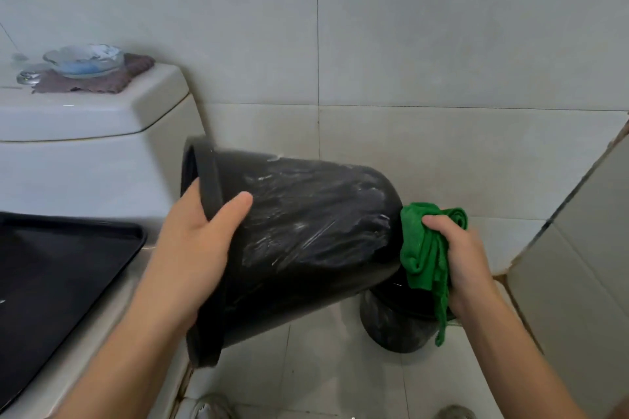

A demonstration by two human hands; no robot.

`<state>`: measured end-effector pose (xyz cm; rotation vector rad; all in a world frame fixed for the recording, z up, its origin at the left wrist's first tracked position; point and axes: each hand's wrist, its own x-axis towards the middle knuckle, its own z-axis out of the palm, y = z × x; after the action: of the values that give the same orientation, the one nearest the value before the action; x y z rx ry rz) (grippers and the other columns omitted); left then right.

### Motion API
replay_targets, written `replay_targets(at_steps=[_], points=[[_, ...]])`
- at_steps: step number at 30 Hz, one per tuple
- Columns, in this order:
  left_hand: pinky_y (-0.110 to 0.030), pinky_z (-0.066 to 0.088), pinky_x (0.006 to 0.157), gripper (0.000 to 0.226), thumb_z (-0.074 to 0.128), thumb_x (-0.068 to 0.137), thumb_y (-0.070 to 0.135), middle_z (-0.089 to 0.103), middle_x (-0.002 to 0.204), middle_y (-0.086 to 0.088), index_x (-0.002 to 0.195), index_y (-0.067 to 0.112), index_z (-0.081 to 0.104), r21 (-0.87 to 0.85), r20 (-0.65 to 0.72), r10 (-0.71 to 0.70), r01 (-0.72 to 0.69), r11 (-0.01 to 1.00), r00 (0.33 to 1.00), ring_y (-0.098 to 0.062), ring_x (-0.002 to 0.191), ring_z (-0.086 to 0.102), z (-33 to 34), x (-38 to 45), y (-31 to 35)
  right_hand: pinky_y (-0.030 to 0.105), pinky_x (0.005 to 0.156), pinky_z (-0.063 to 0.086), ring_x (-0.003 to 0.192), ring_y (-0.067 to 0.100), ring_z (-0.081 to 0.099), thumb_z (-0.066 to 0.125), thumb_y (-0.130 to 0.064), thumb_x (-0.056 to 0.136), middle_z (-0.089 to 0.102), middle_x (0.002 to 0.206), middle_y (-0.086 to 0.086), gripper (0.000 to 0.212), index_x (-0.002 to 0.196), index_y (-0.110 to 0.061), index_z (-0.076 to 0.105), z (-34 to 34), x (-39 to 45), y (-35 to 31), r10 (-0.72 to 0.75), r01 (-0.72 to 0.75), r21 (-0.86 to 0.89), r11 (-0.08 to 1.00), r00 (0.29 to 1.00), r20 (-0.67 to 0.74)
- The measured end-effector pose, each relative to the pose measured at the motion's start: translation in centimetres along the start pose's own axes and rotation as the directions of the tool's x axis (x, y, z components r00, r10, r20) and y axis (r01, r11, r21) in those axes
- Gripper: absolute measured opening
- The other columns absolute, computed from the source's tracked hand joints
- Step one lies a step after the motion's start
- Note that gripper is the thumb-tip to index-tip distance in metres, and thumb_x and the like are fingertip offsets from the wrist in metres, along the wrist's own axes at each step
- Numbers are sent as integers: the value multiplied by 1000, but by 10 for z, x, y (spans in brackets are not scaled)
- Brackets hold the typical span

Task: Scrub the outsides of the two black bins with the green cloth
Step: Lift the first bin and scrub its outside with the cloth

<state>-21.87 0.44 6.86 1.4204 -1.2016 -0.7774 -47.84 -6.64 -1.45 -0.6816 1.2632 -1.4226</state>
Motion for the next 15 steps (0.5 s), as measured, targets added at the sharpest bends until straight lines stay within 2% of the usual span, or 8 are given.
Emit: replay_targets(at_steps=[1,3,5,6,8,10,13,15], points=[[-45,53,92,12,60,95,21,77,94,6,97,28,70,17,-29,-2,2,1000,1000,-15,93,72,7,1,-2,27,45,51,56,20,65,62,-8,87,67,73,12,7,91,-5,67,2,-1,5,8,-8,-12,1000,1000,-11],[-41,55,87,15,56,97,17,77,94,5,99,24,69,-16,25,-28,29,999,999,-13,90,73,15,-1,-2,28,45,51,58,21,65,63,-9,87,67,76,13,5,89,-6,67,2,-1,12,17,-19,-34,999,999,-49],[-33,53,84,19,58,96,15,77,96,9,106,29,67,-53,110,-39,45,998,993,-8,90,73,15,-1,-1,29,50,52,59,21,65,63,-10,86,67,76,12,6,90,-6,67,0,0,13,14,-16,-29,999,996,-85],[-32,52,88,26,61,95,15,76,101,13,114,33,65,-52,131,-9,16,999,991,-5,94,72,13,0,-1,29,50,52,58,21,65,63,-10,86,67,74,10,6,89,-7,67,-1,2,12,3,-5,-18,1000,996,-95],[-31,45,100,57,62,95,12,70,114,27,142,38,45,-7,105,66,-66,998,992,4,109,64,9,3,-3,28,49,52,58,20,65,62,-9,87,67,70,7,5,88,-10,67,-1,2,8,-31,31,5,999,995,-99],[-29,40,108,75,58,96,5,63,120,35,153,41,24,7,65,101,-102,995,993,10,117,58,7,6,-5,30,55,53,63,22,65,62,-9,87,67,73,8,6,89,-12,67,1,0,6,-58,61,22,998,993,-105],[-25,52,97,75,52,94,-5,68,126,13,150,42,31,-143,147,58,-36,989,987,-7,114,65,9,9,-9,33,60,52,70,26,65,62,-10,87,67,78,10,5,89,-11,67,1,-2,12,-61,66,36,997,988,-140],[-20,55,87,78,51,93,-6,70,124,10,149,44,33,-212,186,7,33,977,982,-11,110,68,10,12,-10,36,67,53,75,27,66,63,-10,86,68,82,10,4,89,-12,67,1,-2,17,-51,57,35,998,985,-166]])
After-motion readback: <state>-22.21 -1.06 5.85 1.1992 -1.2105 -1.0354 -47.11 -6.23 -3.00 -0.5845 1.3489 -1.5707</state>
